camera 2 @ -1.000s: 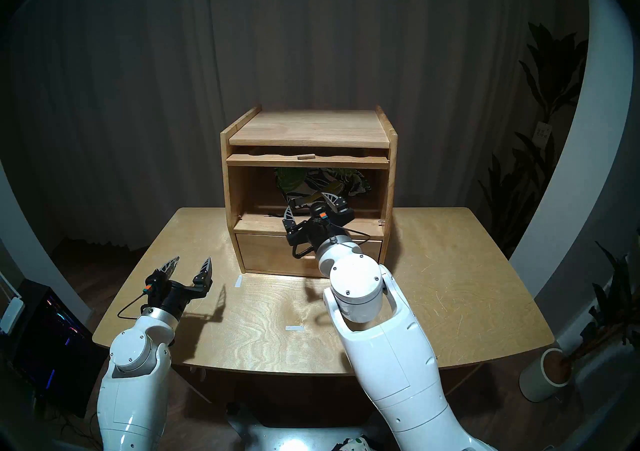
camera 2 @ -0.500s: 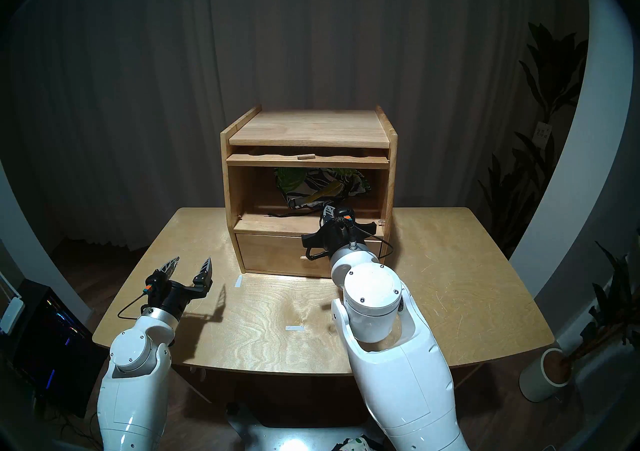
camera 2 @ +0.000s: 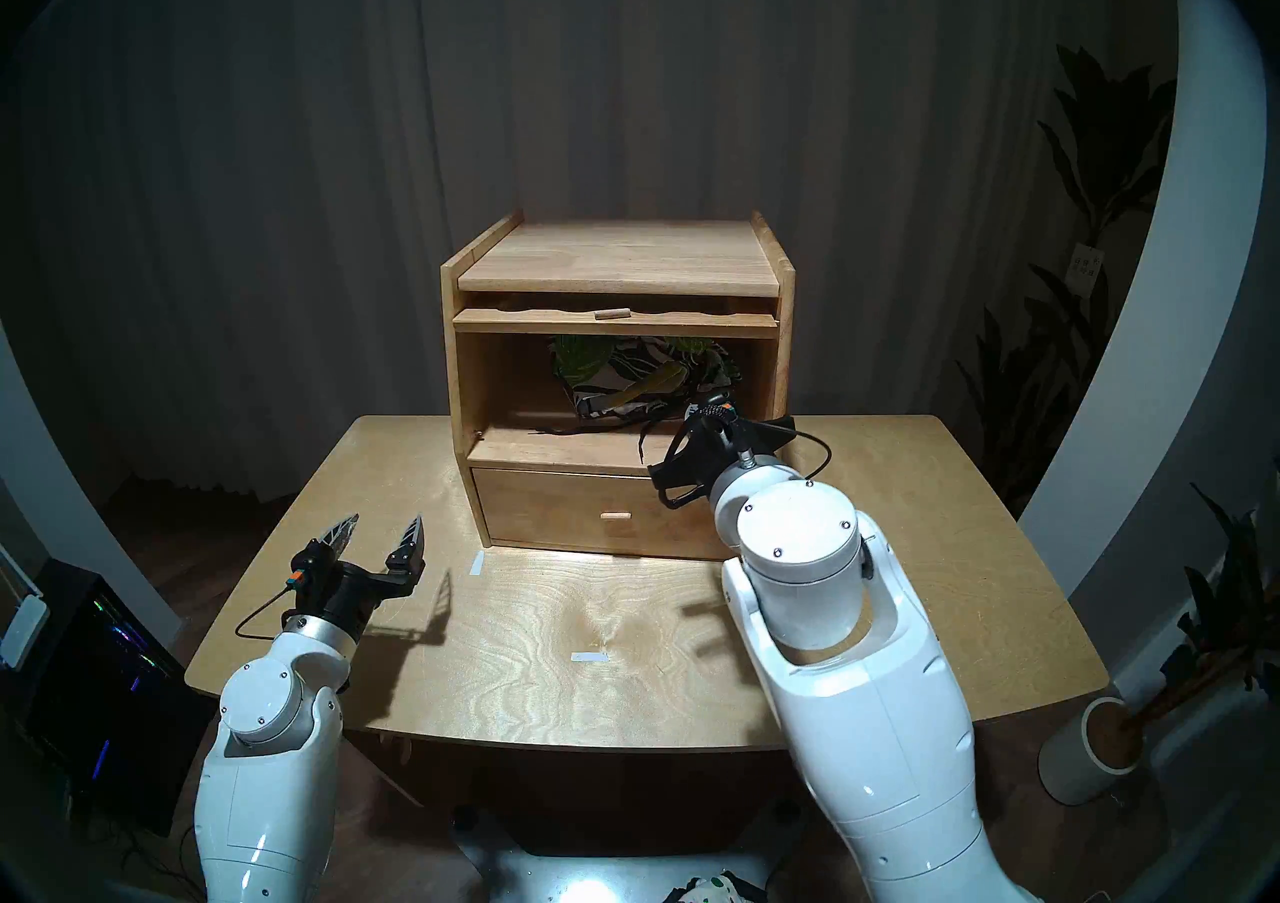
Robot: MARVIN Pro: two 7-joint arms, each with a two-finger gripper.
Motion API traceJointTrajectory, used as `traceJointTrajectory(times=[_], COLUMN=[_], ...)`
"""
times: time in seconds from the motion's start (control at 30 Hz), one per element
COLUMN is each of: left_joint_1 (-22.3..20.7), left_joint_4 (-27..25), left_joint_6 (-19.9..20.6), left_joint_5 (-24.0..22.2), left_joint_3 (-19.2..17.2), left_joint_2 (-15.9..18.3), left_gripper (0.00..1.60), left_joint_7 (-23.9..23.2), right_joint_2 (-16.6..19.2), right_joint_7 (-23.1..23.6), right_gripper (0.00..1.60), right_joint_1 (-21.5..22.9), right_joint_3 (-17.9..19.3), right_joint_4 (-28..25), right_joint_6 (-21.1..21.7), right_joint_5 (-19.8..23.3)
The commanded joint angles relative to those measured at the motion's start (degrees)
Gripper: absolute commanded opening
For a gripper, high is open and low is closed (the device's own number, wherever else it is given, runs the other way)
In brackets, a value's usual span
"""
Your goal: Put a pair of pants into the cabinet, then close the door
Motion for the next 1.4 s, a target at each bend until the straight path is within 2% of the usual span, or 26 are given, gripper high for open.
traceJointTrajectory(times=[0.0,0.17,0.43,0.6,0.7,1.03,1.17,1.37], left_joint_1=[-0.7,-0.6,-0.6,-0.6,-0.6,-0.6,-0.6,-0.6], left_joint_4=[-1.3,-1.4,-1.5,-1.5,-1.5,-1.6,-1.5,-1.5], left_joint_6=[-0.3,-0.2,-0.2,-0.1,-0.1,-0.1,-0.1,-0.1], left_joint_5=[-0.1,-0.2,-0.2,-0.2,-0.2,-0.1,-0.1,-0.1], left_joint_3=[0.0,0.0,0.0,-0.1,-0.1,-0.1,-0.1,-0.1], left_joint_2=[0.1,0.1,0.1,0.1,0.0,0.0,0.0,0.0], left_gripper=[1.6,1.6,1.6,1.6,1.6,1.6,1.6,1.6], left_joint_7=[-0.2,-0.2,-0.3,-0.3,-0.4,-0.4,-0.4,-0.5], right_joint_2=[5.4,7.3,6.7,5.9,6.3,2.8,1.6,-1.6], right_joint_7=[7.4,12.8,20.3,22.7,23.6,24.0,23.8,22.2], right_gripper=[0.0,0.0,0.0,0.0,0.0,0.0,0.0,0.0], right_joint_1=[6.8,9.6,14.1,17.6,19.2,22.6,23.0,22.8], right_joint_3=[-1.6,-3.4,-6.0,-7.4,-8.7,-11.4,-12.3,-14.1], right_joint_4=[4.2,8.3,11.9,15.2,16.4,20.7,21.5,22.8], right_joint_6=[0.5,0.3,1.9,3.7,4.7,6.8,6.5,3.8], right_joint_5=[-1.5,-3.0,-5.5,-6.6,-6.5,-7.6,-7.7,-7.8])
